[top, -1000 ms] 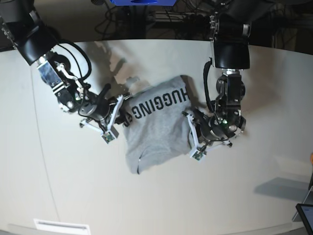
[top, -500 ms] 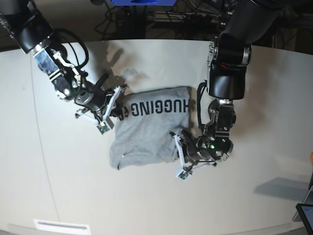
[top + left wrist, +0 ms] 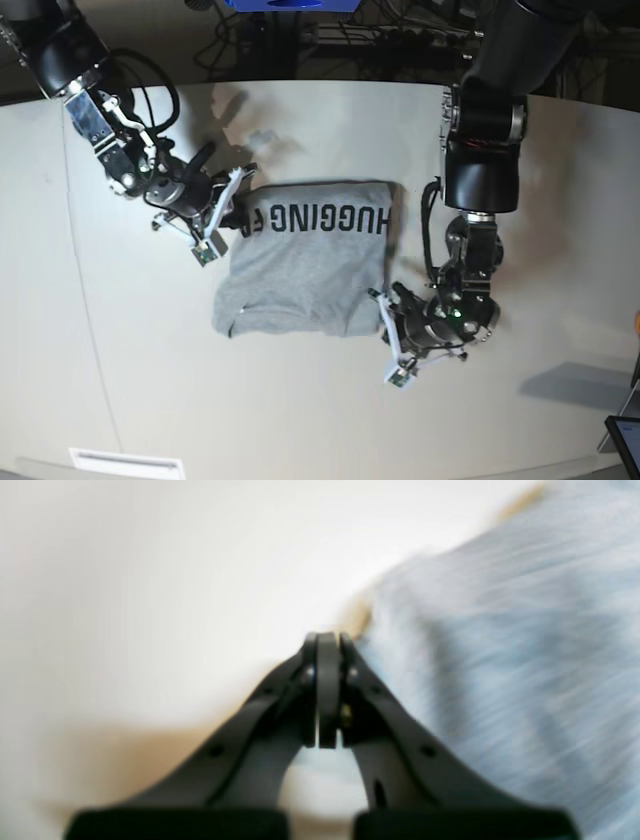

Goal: Fold the T-shirt properly
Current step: 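Pull the bundle square with both grippers and release it, then grasp the printed edge with both grippers and straighten the bundle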

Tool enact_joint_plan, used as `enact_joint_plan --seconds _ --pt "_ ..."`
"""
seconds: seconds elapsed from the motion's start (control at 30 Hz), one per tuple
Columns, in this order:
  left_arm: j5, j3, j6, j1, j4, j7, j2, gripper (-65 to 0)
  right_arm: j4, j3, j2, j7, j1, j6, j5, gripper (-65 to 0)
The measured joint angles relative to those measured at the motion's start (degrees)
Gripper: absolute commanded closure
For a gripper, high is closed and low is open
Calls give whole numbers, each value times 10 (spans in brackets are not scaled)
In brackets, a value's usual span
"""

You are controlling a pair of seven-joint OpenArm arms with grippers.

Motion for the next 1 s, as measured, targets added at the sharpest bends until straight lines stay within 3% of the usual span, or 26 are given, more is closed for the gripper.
enact_joint_plan --seconds 0.17,0.23,0.3,0.4,0.47,0.63,0.77,0.9,1.0 --pt "-5 -9 0 8 75 10 -30 0 0 38 -1 -14 -10 5 5 -12" --pt "-15 -40 0 21 123 18 -24 0 1 64 -3 -14 -19 -30 12 -12" --pt "-11 -81 0 42 180 56 -17 0 17 86 0 -35 -25 -93 -11 -10" --pt "0 -105 1 83 281 91 -12 0 63 103 16 -87 -36 -117 -29 -10" --pt "-2 -105 0 108 351 104 9 0 105 99 28 -97 -49 -114 -22 -10" --pt "-18 -96 -4 187 476 104 69 0 217 98 22 -127 -32 -110 -19 -10" --pt "5 -59 0 233 494 113 67 0 250 99 5 -172 -37 -110 -16 -10" --pt "-10 -40 -4 274 493 74 77 0 250 75 -18 -172 -35 -113 -26 -10" --pt "1 -42 -2 292 491 76 69 0 250 38 -26 -173 -36 -112 -23 -10"
